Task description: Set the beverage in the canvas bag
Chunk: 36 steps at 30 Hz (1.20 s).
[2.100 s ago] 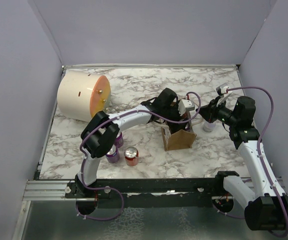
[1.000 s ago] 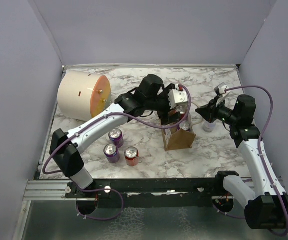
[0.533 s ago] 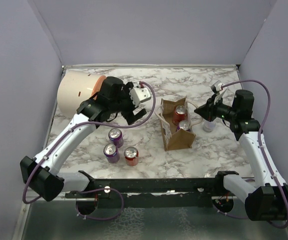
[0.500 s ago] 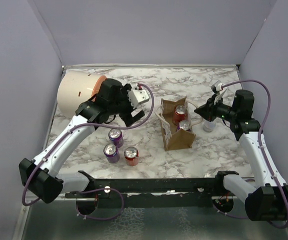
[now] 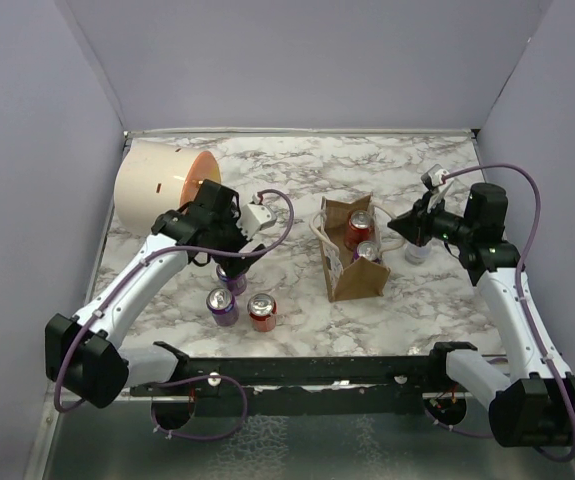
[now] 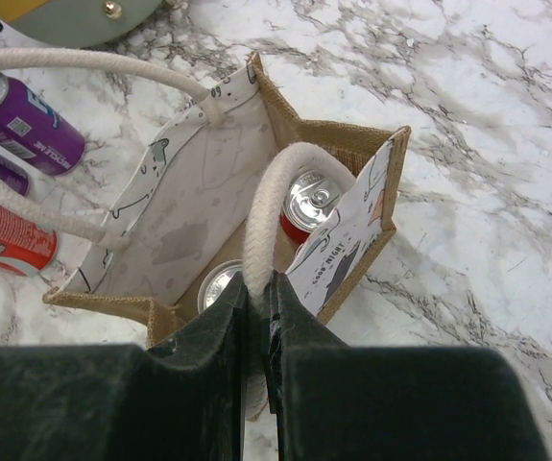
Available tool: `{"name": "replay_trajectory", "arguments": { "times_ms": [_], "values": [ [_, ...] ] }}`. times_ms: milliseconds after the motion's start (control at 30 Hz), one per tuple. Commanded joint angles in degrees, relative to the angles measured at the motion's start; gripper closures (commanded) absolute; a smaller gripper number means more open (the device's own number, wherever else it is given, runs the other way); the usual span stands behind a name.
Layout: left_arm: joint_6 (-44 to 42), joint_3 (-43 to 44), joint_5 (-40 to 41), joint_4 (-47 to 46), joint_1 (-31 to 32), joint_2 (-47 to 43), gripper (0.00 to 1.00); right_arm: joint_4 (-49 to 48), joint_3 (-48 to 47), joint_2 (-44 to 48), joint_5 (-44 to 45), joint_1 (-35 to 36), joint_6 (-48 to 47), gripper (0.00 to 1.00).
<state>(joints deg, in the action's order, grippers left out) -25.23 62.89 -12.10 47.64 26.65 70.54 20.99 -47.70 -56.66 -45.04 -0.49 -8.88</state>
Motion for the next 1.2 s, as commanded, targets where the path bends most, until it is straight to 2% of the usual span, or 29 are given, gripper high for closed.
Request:
{"name": "replay_trajectory", "arguments": {
  "times_ms": [0, 200, 467, 533, 700, 800, 1067, 1167],
  "values": [
    [1.03, -1.52, 1.52, 2.53, -0.54, 2.54, 0.01, -0.34, 1.12, 1.63, -1.66, -0.30, -0.17, 0.99],
    [1.31, -3.34, 2.56, 1.79, -0.64, 5.39, 0.04, -0.34, 1.59, 2.70, -1.30, -0.30, -0.17, 0.99],
    [2.03, -5.00, 3.73, 0.86, -0.59, 6.19, 0.19, -0.42, 1.79, 2.82, -1.41, -0.30, -0.13, 0.99],
    [2.02, -5.03, 3.63, 0.79, -0.64, 6.03, 0.25, -0.56, 1.86, 2.71, -1.50, -0.30, -0.09, 0.99],
    [0.07, -2.95, 0.65, 1.17, -0.64, 4.36, 0.49, -0.61, 1.75, 2.65, -1.68, -0.30, -0.01, 0.99],
    [-2.19, -0.99, -1.00, 0.54, -0.64, 2.56, 0.57, -0.85, 1.89, 2.62, -1.78, -0.30, -0.01, 0.99],
    [-4.76, 11.61, -5.51, 1.27, -0.42, 1.96, 0.90, 0.13, 0.52, 1.50, -1.77, -0.30, -0.14, 0.99],
    [-3.33, 18.21, -6.99, 1.06, -0.22, 3.31, 0.98, 0.29, 0.34, 1.63, -1.91, -0.32, -0.23, 0.99]
  ]
}}
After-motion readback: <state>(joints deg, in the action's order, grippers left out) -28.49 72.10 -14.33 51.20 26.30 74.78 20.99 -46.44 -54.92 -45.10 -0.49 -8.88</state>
